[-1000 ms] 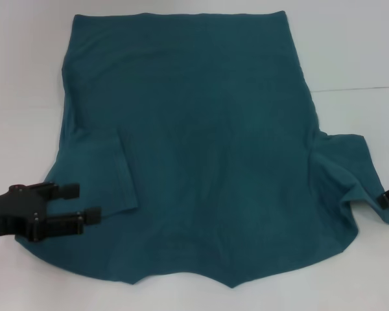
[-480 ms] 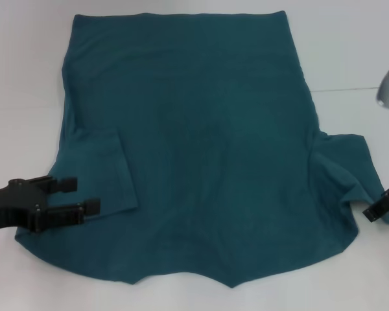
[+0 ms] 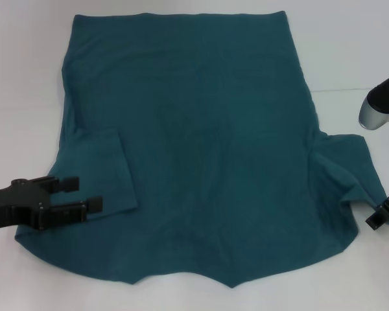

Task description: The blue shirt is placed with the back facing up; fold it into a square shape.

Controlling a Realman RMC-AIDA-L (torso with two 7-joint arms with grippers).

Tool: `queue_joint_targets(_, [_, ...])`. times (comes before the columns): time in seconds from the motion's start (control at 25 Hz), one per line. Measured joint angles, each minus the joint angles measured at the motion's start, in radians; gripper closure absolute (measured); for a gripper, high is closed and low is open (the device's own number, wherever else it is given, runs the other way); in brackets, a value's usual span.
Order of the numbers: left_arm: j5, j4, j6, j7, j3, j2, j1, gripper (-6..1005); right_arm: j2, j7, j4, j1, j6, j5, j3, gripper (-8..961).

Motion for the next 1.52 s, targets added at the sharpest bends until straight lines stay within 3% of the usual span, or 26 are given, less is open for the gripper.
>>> queue_joint_targets(0.64, [0.0, -0.008, 0.001, -0.026, 0.0, -0.004, 0.0, 139, -0.025, 0.011, 0.093, -0.012, 0.155, -0.001, -0.034, 277])
queue_joint_targets(1.52, [0.0, -0.017, -0.01, -0.039, 0.0, -0.005, 0.0, 139, -0.046, 0.019, 0.134, -0.02, 0.199, -0.001, -0.042, 279])
